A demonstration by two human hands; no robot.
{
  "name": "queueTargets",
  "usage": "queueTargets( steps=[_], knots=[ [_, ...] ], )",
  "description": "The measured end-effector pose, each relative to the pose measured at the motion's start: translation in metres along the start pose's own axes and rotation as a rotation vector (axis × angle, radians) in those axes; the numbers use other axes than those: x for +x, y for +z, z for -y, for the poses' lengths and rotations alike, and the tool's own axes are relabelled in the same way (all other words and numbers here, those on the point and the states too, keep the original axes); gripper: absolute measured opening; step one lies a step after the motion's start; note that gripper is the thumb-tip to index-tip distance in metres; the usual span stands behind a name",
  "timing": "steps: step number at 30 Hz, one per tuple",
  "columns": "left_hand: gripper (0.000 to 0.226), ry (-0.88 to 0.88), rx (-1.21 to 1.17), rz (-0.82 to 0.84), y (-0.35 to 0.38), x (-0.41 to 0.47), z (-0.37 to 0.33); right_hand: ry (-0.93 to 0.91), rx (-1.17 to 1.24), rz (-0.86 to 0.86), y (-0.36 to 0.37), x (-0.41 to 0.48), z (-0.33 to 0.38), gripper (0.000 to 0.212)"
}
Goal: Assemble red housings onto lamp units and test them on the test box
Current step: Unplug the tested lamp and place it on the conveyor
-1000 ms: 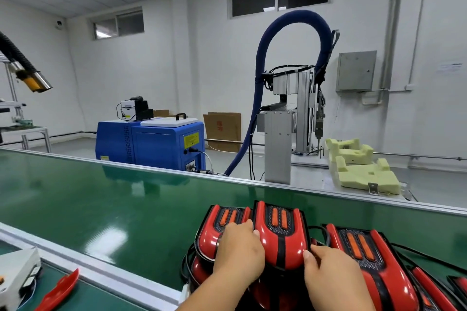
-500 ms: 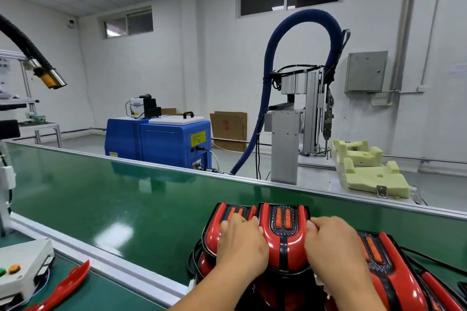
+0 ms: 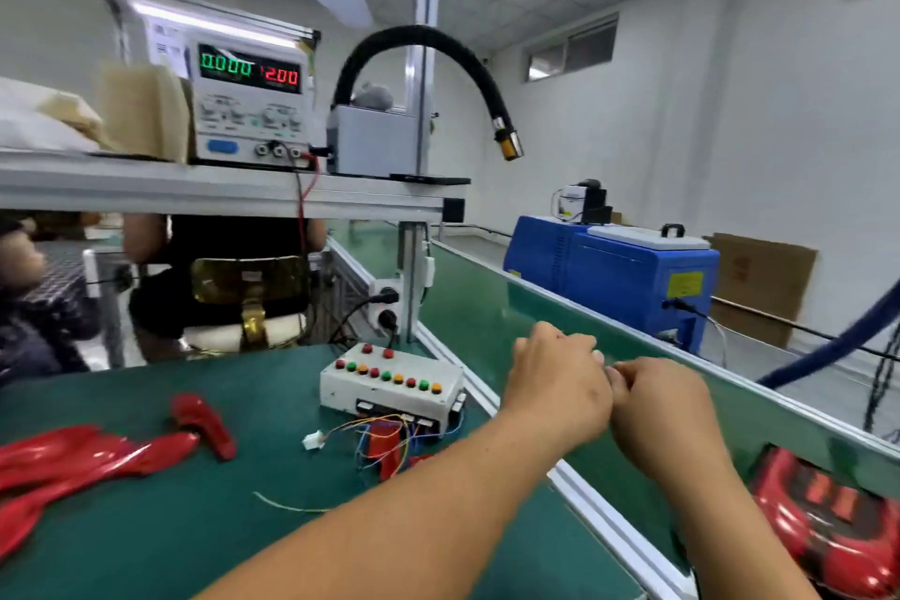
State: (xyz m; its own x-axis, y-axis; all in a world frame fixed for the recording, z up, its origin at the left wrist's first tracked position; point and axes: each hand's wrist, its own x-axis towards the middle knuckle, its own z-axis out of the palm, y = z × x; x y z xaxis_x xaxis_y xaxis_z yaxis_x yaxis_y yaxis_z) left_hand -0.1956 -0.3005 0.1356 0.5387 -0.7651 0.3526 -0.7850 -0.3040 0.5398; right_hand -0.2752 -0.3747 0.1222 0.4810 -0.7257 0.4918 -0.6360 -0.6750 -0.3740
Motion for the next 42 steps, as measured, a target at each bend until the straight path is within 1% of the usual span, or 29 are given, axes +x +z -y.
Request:
queueTargets(
  steps=[4,5,8,13,16,20,22,24,26,28,30,33,35,36,37,38,39,42],
  knots=[
    [0.035,-0.172,0.080,-0.105,-0.047,-0.020,0.077,-0.219,0.082,0.112,0.047,-0.003,0.090,0.043],
    [0.034,-0.219,0.092,-0.131,-0.059,-0.028,0.096,-0.279,0.113,0.145,0.057,-0.007,0.112,0.041],
    [0.034,-0.358,0.116,-0.221,-0.095,-0.056,0.152,-0.510,0.109,0.198,0.091,-0.022,0.174,0.022],
    [0.037,-0.543,0.166,-0.294,-0.136,-0.104,0.229,-0.719,0.196,0.292,0.142,-0.062,0.260,0.015],
    [0.040,-0.650,0.155,-0.341,-0.146,-0.129,0.271,-0.748,0.293,0.386,0.170,-0.084,0.294,0.016],
    [0.040,-0.714,0.111,-0.357,-0.144,-0.153,0.314,-0.804,0.374,0.541,0.207,-0.105,0.322,0.020],
    [0.039,-0.742,0.089,-0.324,-0.140,-0.158,0.331,-0.809,0.428,0.610,0.222,-0.114,0.328,0.021],
    [0.036,-0.750,0.123,-0.241,-0.140,-0.160,0.344,-0.777,0.528,0.657,0.234,-0.122,0.327,0.024],
    [0.032,-0.727,0.180,-0.200,-0.149,-0.157,0.355,-0.747,0.567,0.660,0.246,-0.128,0.324,0.022],
    [0.033,-0.695,0.207,-0.284,-0.171,-0.152,0.370,-0.722,0.546,0.615,0.258,-0.130,0.323,0.023],
    [0.034,-0.697,0.213,-0.436,-0.205,-0.147,0.392,-0.687,0.525,0.603,0.264,-0.131,0.324,0.029],
    [0.034,-0.826,0.180,-0.681,-0.260,-0.149,0.433,-0.678,0.536,0.587,0.274,-0.130,0.326,0.031],
    [0.041,-0.902,0.198,-0.837,-0.286,-0.155,0.463,-0.683,0.531,0.577,0.279,-0.128,0.328,0.032],
    [0.045,-0.941,0.216,-0.891,-0.296,-0.158,0.477,-0.683,0.524,0.578,0.281,-0.128,0.328,0.032],
    [0.044,-1.008,0.204,-0.931,-0.303,-0.161,0.489,-0.681,0.522,0.578,0.283,-0.128,0.329,0.032],
    [0.041,-1.087,0.176,-0.947,-0.308,-0.163,0.500,-0.678,0.521,0.577,0.284,-0.127,0.329,0.033],
    [0.041,-1.151,0.165,-0.927,-0.311,-0.164,0.511,-0.678,0.518,0.577,0.285,-0.127,0.329,0.033],
    [0.050,-1.209,0.206,-0.769,-0.310,-0.166,0.534,-0.698,0.506,0.583,0.288,-0.125,0.329,0.031]
  ],
)
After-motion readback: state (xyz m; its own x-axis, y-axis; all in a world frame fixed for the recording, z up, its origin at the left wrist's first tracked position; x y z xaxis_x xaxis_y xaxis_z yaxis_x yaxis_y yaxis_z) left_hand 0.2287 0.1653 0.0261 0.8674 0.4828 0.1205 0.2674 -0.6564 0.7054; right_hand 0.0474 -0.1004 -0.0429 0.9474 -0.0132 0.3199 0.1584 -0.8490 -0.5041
